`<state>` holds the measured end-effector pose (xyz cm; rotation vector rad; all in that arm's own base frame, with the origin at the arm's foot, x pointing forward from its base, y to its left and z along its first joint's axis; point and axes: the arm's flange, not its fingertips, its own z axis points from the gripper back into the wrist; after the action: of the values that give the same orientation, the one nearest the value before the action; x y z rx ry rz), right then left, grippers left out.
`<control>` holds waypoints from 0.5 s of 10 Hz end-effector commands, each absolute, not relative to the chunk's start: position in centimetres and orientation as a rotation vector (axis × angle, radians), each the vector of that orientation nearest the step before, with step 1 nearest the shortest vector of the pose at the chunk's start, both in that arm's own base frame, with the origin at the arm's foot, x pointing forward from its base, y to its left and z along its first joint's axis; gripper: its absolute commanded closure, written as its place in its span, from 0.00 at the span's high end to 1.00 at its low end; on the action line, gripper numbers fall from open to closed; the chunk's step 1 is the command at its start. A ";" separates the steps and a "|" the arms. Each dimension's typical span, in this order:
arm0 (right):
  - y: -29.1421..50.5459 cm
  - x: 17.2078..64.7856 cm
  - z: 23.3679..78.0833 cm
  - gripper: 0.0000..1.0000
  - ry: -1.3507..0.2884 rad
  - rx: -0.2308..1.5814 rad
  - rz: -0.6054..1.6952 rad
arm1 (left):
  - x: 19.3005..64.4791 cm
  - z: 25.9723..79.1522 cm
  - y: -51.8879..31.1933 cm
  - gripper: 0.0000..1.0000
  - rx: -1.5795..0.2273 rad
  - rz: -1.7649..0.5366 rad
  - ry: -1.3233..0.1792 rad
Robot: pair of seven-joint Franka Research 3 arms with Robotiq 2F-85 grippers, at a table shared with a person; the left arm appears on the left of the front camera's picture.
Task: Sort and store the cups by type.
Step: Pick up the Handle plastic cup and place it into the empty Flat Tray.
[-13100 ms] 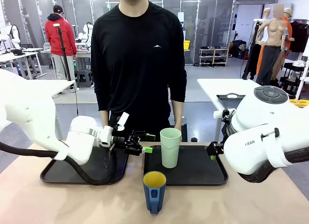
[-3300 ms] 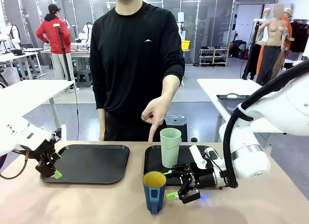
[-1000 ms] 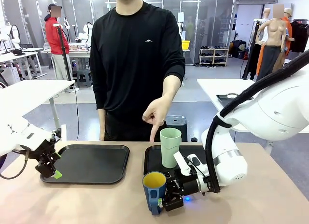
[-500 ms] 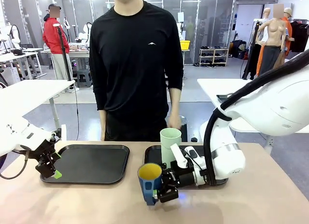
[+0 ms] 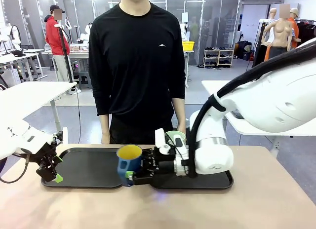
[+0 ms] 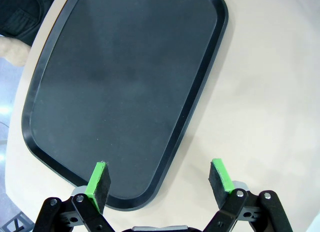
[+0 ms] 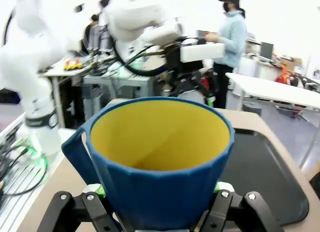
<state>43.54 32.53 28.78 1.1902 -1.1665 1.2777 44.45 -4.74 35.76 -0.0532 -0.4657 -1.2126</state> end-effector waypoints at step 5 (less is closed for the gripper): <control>41.6 46.7 27.3 0.63 -1.290 1.158 1.023 | 44.5 35.6 -4.7 1.00 -0.029 -1.207 -0.463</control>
<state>46.11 40.02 27.77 1.1982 -1.2492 1.0432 44.44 -4.74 35.75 -0.0534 -0.4655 -1.2124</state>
